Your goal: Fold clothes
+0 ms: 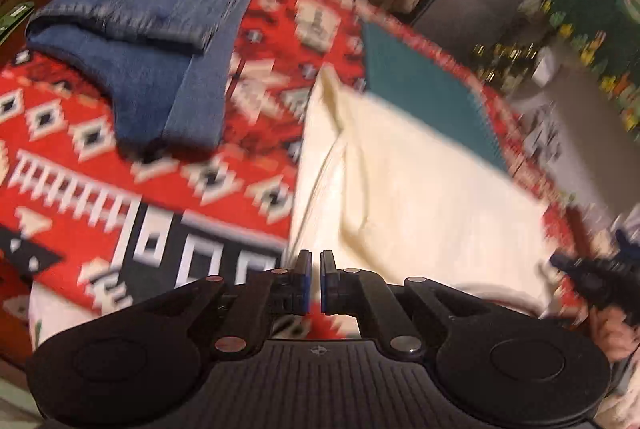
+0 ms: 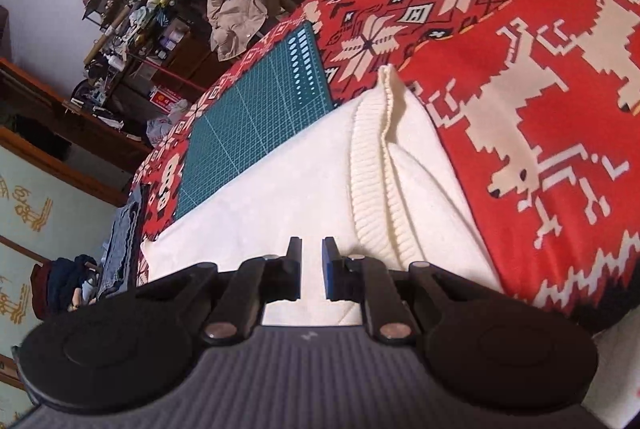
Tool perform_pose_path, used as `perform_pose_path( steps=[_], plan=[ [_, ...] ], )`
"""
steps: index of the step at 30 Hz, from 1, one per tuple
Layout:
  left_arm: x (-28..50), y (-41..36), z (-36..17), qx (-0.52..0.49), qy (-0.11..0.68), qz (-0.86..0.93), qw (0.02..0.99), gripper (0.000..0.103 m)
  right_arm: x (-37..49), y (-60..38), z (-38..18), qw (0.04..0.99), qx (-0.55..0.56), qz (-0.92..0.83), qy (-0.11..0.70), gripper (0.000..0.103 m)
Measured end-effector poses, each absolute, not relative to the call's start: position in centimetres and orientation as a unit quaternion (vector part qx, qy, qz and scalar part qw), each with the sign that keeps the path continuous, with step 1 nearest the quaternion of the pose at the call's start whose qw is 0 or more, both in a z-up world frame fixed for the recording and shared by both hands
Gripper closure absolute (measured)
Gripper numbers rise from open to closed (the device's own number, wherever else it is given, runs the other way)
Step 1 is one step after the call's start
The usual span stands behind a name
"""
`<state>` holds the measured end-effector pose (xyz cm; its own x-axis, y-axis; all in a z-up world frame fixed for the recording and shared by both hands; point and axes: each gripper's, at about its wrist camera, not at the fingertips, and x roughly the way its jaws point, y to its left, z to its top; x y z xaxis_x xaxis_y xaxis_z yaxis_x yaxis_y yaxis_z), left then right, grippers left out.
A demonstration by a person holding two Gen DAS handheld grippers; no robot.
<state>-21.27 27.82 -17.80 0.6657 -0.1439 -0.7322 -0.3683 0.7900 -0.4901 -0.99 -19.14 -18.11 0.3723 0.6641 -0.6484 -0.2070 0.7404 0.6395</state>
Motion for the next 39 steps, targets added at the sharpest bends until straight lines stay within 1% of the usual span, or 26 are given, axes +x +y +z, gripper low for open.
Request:
perform_pose_path(
  steps=[3, 6, 8, 10, 15, 21, 31, 39],
  plan=[
    [-19.1, 29.5, -17.1, -0.347, 0.373, 0.065, 0.858, 0.101, -1.0, -19.1, -18.0, 0.794, 0.235, 0.273, 0.49, 0.089],
    [-15.5, 31.0, -17.3, -0.358, 0.368, 0.081, 0.854, 0.101, -1.3, -19.5, -17.7, 0.796, 0.237, 0.271, 0.487, 0.089],
    [-13.1, 31.8, -17.9, -0.366, 0.374, 0.092, 0.847, 0.101, -1.5, -19.8, -17.5, 0.799, 0.237, 0.269, 0.483, 0.086],
    [-11.0, 32.2, -18.5, -0.367, 0.386, 0.097, 0.841, 0.101, -1.8, -20.3, -17.3, 0.802, 0.238, 0.266, 0.479, 0.085],
    [-8.8, 31.1, -19.1, -0.324, 0.416, 0.102, 0.844, 0.101, -2.1, -21.3, -17.2, 0.804, 0.245, 0.254, 0.478, 0.085],
    [-10.9, 30.8, -19.9, -0.31, 0.42, 0.097, 0.847, 0.101, -2.0, -20.7, -17.6, 0.801, 0.239, 0.257, 0.485, 0.085],
    [-16.9, 28.3, -19.5, -0.278, 0.436, 0.077, 0.852, 0.101, -1.5, -19.0, -18.1, 0.792, 0.231, 0.274, 0.493, 0.085],
    [-19.1, 27.5, -19.1, -0.262, 0.449, 0.069, 0.851, 0.101, -1.4, -19.3, -18.3, 0.791, 0.235, 0.272, 0.496, 0.085]
  ],
)
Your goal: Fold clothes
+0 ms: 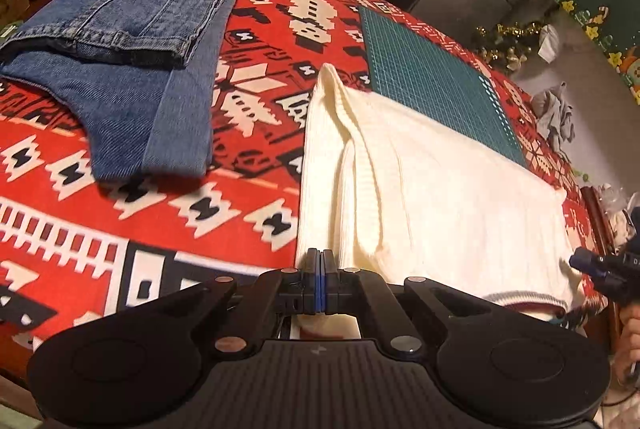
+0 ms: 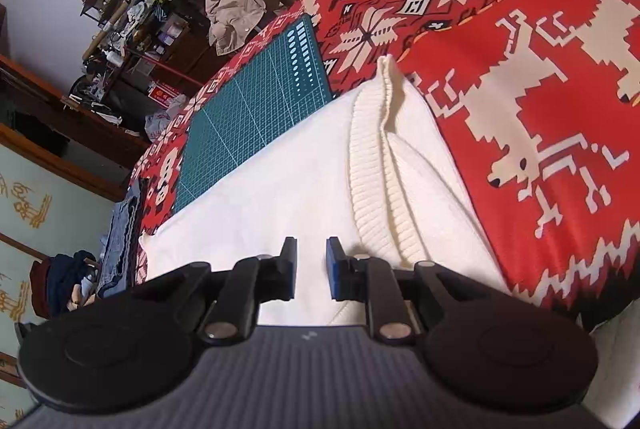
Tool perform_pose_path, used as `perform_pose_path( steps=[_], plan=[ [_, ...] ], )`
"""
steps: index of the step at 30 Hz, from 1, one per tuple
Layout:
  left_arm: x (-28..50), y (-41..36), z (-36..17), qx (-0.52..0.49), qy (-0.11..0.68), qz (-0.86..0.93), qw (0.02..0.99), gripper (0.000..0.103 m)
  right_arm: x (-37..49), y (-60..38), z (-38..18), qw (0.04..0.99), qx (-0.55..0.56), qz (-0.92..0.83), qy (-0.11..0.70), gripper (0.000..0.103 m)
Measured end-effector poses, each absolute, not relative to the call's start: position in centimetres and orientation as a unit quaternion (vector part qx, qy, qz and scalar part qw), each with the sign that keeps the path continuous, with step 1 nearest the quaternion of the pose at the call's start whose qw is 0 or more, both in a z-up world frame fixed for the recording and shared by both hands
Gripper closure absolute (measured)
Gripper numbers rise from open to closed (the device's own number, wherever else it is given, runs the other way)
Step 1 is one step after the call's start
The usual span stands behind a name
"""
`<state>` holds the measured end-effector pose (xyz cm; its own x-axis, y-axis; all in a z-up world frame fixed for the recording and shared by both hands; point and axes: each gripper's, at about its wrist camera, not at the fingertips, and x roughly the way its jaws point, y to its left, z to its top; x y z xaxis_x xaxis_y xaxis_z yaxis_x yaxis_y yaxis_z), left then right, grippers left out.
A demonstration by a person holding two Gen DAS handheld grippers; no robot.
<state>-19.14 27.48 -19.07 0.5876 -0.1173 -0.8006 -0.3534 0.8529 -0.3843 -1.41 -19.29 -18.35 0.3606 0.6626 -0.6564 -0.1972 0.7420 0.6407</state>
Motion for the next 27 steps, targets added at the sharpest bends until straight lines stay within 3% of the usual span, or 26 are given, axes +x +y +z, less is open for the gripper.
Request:
perform_pose_path(
  steps=[12, 18, 27],
  plan=[
    [-19.2, 28.0, -16.1, -0.301, 0.386, 0.044, 0.871, 0.098, -1.7, -19.0, -18.2, 0.79, 0.237, 0.279, 0.492, 0.084],
    [-17.2, 26.5, -18.8, -0.273, 0.435, 0.053, 0.857, 0.099, -1.7, -18.6, -17.7, 0.791, 0.234, 0.285, 0.488, 0.084],
    [-21.4, 27.5, -19.7, -0.292, 0.424, 0.042, 0.856, 0.101, -1.7, -19.0, -18.0, 0.792, 0.228, 0.281, 0.493, 0.083]
  ],
)
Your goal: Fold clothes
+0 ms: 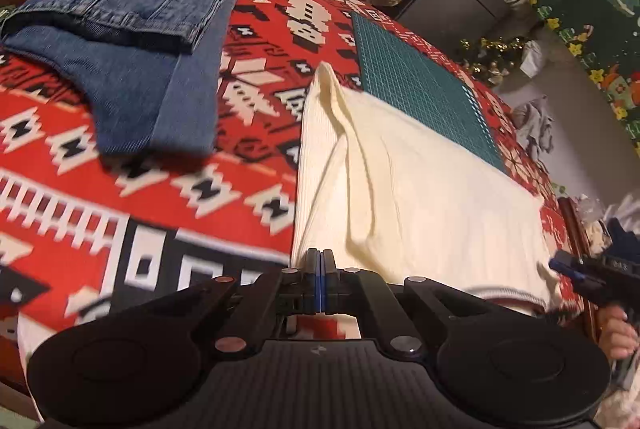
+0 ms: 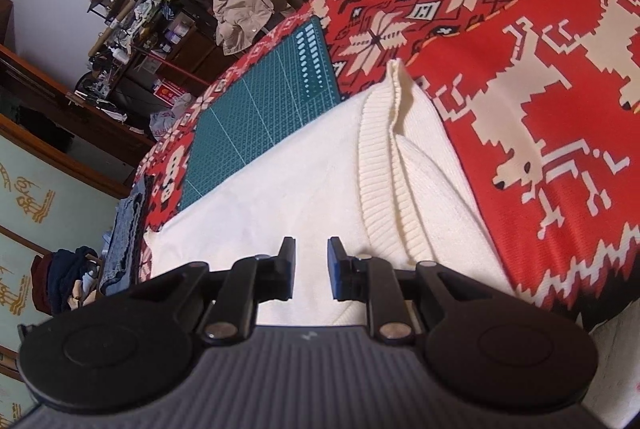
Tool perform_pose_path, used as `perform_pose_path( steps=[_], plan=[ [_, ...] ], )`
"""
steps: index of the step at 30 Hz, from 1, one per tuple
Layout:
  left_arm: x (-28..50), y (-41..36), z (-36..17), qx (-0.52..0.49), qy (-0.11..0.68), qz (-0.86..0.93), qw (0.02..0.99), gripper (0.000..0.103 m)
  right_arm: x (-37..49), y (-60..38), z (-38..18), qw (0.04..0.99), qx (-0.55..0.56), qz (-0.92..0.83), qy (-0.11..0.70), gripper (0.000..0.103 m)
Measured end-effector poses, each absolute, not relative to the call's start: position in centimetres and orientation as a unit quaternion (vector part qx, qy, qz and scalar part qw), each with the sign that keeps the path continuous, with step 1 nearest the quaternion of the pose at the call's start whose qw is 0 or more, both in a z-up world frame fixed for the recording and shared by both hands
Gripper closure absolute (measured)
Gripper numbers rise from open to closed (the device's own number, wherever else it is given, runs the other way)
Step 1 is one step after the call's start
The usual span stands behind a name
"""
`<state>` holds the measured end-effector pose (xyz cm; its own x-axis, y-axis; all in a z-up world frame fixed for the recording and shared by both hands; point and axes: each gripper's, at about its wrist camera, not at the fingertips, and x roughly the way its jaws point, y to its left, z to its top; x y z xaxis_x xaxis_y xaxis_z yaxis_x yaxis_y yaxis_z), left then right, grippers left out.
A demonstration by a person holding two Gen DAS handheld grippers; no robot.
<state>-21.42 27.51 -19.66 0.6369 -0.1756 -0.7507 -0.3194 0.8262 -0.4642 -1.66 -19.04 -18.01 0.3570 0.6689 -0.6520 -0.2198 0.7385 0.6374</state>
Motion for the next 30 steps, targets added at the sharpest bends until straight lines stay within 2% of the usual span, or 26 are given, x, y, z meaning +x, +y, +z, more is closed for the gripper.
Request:
perform_pose_path(
  steps=[5, 9, 15, 22, 27, 30],
  plan=[
    [-22.2, 27.0, -19.2, -0.28, 0.428, 0.042, 0.858, 0.101, -1.9, -18.9, -18.2, 0.793, 0.212, 0.284, 0.496, 0.083],
    [-22.3, 26.3, -17.2, -0.274, 0.402, 0.022, 0.873, 0.099, -2.6, -18.8, -17.7, 0.804, 0.176, 0.29, 0.488, 0.083],
    [-18.2, 23.3, -14.8, -0.251, 0.363, -0.026, 0.897, 0.099, -4.6, -15.6, -15.5, 0.849, 0.067, 0.296, 0.433, 0.084],
    [-11.5, 17.6, -17.6, -0.162, 0.42, -0.031, 0.892, 0.099, -6.2, -9.5, -14.9, 0.873, -0.041, 0.309, 0.376, 0.085],
    [-12.1, 16.7, -18.7, -0.137, 0.428, -0.017, 0.893, 0.099, -7.6, -7.3, -17.5, 0.873, -0.124, 0.291, 0.372, 0.087],
    [-13.6, 17.3, -18.8, -0.138, 0.429, -0.012, 0.892, 0.098, -8.7, -8.4, -17.8, 0.873, -0.127, 0.293, 0.37, 0.087]
  ],
)
